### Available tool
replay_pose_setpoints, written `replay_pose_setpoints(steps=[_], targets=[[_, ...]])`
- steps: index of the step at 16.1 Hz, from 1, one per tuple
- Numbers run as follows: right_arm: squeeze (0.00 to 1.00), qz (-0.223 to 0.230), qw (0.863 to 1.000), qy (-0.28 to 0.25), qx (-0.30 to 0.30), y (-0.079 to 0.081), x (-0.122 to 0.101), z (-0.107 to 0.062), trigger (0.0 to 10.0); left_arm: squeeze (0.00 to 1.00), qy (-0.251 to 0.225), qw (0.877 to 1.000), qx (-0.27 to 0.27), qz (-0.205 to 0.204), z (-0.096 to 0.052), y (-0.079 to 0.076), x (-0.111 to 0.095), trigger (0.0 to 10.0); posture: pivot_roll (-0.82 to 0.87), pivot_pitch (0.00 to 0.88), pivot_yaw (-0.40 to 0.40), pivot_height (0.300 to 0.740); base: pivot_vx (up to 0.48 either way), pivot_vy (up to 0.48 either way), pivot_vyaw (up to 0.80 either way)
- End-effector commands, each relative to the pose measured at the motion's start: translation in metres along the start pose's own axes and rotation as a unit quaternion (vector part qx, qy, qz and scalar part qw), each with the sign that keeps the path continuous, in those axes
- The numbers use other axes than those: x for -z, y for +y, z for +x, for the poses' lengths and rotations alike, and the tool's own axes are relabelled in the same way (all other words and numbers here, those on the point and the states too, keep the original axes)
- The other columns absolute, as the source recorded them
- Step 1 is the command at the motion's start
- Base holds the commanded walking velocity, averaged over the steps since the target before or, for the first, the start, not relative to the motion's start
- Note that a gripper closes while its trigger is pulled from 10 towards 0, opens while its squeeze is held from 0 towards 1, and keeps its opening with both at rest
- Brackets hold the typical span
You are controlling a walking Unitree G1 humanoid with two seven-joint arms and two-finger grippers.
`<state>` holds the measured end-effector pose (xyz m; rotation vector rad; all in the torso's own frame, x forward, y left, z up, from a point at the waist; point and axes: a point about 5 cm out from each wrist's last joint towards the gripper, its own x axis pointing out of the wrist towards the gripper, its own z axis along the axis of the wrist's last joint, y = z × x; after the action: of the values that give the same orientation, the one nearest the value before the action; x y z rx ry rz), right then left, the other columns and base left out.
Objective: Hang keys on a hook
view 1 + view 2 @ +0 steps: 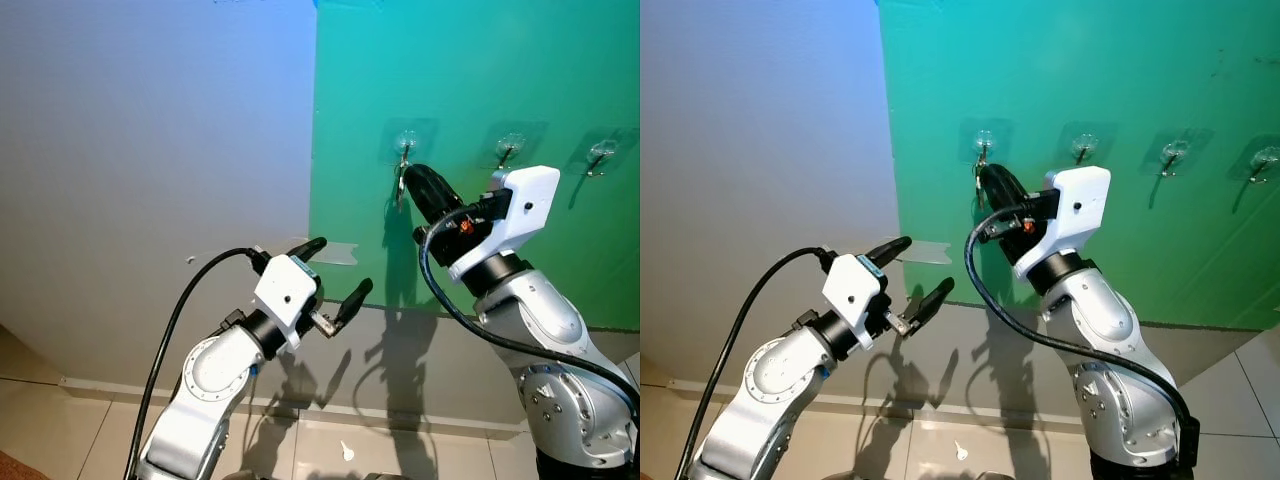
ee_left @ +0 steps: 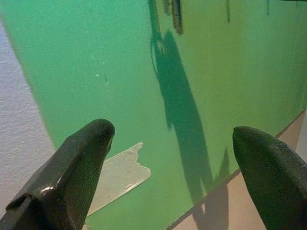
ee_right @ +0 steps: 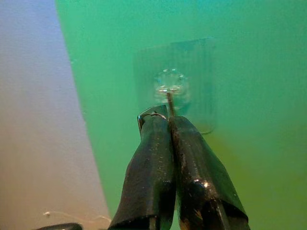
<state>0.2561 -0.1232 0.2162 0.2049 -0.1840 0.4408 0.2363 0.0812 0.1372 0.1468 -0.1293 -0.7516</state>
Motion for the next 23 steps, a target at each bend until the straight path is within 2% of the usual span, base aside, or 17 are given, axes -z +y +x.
replay_pose_setpoints(steps=[1, 6, 9, 14, 18, 20, 23], targets=[[0.0, -0.007, 1.0, -0.002, 0.009, -0.003, -0.002, 0.002, 10.0, 0.0, -0.01, 1.0, 0.009, 0.009, 0.002, -0.001, -0.007, 10.0, -0.06, 0.0, -0.046, 0.718, 0.0, 0.0, 0.0], [0.0, 0.0, 1.0, -0.006, 0.012, -0.001, -0.003, 0.005, 10.0, 0.0, -0.011, 1.0, 0.011, 0.01, 0.001, -0.002, -0.007, 10.0, -0.06, 0.0, -0.048, 0.718, 0.0, 0.0, 0.0], [0.0, -0.006, 1.0, 0.011, 0.014, 0.0, 0.001, 0.008, 10.0, 0.0, -0.01, 1.0, 0.014, 0.01, 0.001, -0.003, -0.008, 10.0, -0.06, 0.0, -0.052, 0.718, 0.0, 0.0, 0.0], [0.0, -0.015, 0.997, 0.042, 0.066, -0.014, 0.011, 0.007, 10.0, 0.0, -0.01, 1.0, 0.018, 0.011, 0.001, -0.003, -0.008, 10.0, -0.06, 0.0, -0.052, 0.718, 0.0, 0.0, 0.0], [0.0, -0.024, 0.994, 0.064, 0.083, -0.019, 0.017, 0.003, 10.0, 0.0, -0.038, 0.999, 0.018, 0.004, 0.003, -0.003, -0.016, 10.0, -0.06, 0.0, -0.047, 0.718, 0.0, 0.0, 0.0], [0.0, -0.028, 0.993, 0.074, 0.084, -0.019, 0.021, 0.002, 10.0, 0.0, -0.072, 0.997, 0.013, -0.009, 0.005, -0.001, -0.026, 10.0, -0.06, 0.0, -0.045, 0.718, 0.0, 0.0, 0.0], [0.0, -0.028, 0.993, 0.076, 0.083, -0.018, 0.021, 0.002, 10.0, 0.0, -0.073, 0.997, 0.02, -0.011, 0.005, -0.002, -0.027, 10.0, -0.06, 0.0, -0.045, 0.718, 0.0, 0.0, 0.0]])
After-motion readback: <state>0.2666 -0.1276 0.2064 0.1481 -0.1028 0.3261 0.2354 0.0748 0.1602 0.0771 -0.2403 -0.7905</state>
